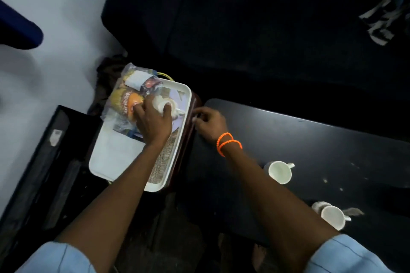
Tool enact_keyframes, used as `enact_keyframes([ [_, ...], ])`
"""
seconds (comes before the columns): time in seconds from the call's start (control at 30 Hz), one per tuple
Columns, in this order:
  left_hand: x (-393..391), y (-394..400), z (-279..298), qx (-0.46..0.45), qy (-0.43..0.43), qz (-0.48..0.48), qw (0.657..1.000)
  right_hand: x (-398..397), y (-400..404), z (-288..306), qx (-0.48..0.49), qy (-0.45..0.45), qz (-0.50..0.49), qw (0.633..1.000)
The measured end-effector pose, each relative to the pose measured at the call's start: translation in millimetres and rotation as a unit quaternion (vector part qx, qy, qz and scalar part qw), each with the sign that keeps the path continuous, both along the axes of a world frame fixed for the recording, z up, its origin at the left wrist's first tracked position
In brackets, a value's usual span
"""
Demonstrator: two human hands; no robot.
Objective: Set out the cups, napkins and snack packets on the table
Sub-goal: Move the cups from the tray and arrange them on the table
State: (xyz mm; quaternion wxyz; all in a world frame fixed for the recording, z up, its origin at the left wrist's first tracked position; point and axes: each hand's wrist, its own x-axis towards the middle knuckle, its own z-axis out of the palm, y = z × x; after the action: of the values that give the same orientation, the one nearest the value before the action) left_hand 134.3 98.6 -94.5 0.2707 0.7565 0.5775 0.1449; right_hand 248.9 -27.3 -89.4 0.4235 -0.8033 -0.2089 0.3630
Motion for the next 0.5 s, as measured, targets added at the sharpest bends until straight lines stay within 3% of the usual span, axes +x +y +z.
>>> enact_keyframes([
  [0.07, -1, 19, 1, -0.1, -0.013, -0.011, 0.995, -15, 30, -1, -0.019, 0.043, 0.023, 0.999],
  [0.17, 1, 29, 5, -0.214, -0.073, -0.005, 0.974, -23, 59, -6, -0.034, 0.132, -0.058, 0.989],
  [0.27, 3, 28, 12, -0.35, -0.194, 0.097, 0.911, -23, 67, -12, -0.035, 0.134, -0.094, 0.986],
  [0.37, 3, 27, 15, -0.381, -0.254, 0.164, 0.874, -24, 60, -11, -0.008, 0.155, -0.122, 0.98],
  [0.5, 9, 13, 18, -0.395, -0.325, 0.16, 0.844, -16, 32, -2, 0.075, 0.182, -0.159, 0.968],
])
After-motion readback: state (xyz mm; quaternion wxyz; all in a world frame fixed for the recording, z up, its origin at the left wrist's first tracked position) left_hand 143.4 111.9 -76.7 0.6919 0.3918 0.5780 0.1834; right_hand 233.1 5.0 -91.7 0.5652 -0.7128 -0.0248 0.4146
